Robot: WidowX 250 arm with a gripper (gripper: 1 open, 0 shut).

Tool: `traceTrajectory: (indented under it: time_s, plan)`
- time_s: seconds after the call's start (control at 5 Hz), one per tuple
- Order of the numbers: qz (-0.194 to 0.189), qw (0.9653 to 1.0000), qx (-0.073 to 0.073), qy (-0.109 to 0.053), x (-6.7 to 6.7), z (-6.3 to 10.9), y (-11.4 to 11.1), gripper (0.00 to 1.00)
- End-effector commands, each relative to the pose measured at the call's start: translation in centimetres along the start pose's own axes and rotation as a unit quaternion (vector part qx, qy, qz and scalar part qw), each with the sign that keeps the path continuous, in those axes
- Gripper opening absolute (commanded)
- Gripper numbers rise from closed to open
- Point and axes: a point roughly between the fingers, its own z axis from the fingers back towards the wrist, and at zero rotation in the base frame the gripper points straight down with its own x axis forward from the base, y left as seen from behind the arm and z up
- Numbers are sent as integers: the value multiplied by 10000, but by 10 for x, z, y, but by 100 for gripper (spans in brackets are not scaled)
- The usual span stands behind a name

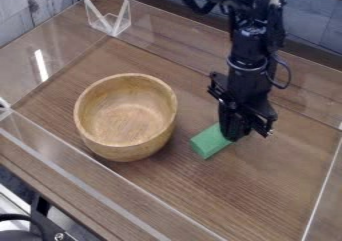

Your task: Put green stick into wooden bowl

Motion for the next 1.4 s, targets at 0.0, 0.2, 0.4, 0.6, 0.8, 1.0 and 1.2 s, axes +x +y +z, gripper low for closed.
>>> traceTrajectory:
  time_s: [0.0, 0.2, 0.4, 0.6, 0.8, 1.0, 1.2]
  plan:
    - [238, 9987, 75, -436, -4, 16, 4, 0]
    - [253, 9984, 75, -506, 1, 12, 1, 0]
    - [202, 9985, 60, -503, 5, 6, -4, 0]
    - [195, 9985, 34, -513, 9, 1, -6, 0]
    - [347, 9978, -15, -561, 11, 10, 0, 0]
    - [473, 9970, -65, -614, 12, 19, 5, 0]
    - [210, 9978, -116, -621, 4, 22, 16, 0]
